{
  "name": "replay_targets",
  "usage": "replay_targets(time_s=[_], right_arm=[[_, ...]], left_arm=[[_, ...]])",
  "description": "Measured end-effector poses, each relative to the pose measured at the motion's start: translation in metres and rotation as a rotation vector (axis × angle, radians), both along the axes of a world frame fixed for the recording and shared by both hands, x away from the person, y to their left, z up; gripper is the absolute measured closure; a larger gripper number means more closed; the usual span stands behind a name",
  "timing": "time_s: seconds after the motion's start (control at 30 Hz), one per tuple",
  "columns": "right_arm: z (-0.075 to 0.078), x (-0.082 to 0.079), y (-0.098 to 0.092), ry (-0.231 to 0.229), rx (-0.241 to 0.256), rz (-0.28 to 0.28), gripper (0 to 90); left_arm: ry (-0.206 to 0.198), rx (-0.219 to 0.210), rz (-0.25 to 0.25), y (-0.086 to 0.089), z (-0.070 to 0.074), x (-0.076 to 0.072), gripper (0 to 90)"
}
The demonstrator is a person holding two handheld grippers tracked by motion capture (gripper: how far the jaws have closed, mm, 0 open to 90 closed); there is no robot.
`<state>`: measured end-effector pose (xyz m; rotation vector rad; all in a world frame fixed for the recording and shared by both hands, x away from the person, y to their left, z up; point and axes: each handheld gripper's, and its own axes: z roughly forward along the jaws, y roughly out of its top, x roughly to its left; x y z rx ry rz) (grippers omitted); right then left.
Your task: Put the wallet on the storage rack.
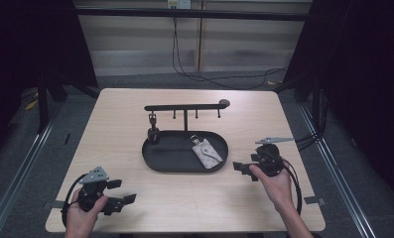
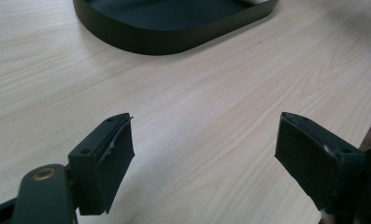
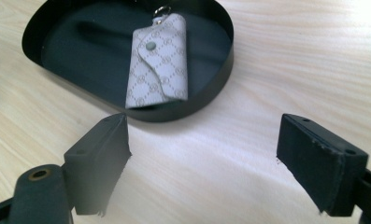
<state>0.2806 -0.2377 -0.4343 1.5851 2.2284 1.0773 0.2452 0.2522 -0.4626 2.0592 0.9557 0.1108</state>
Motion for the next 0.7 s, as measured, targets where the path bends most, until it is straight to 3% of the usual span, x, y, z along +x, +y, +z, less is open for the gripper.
replay_targets(time_s=[0.4, 0.5, 0.7], right_arm=[[-0.018, -0.039, -0.023, -0.02, 0.0, -0.028, 18.1], [-0.021, -0.047, -0.026, -0.041, -0.045, -0.021, 18.1], [-0.032, -0.055, -0.034, -0.035, -0.043, -0.039, 17.5]], left_arm=[[-0.002, -0.012, -0.001, -0.001, 0.001, -0.001, 19.1], [-0.003, -0.009, -0.004, -0.001, 0.001, -0.001, 19.1], [0.0, -0.008, -0.01, -0.001, 0.0, -0.001, 19.1]])
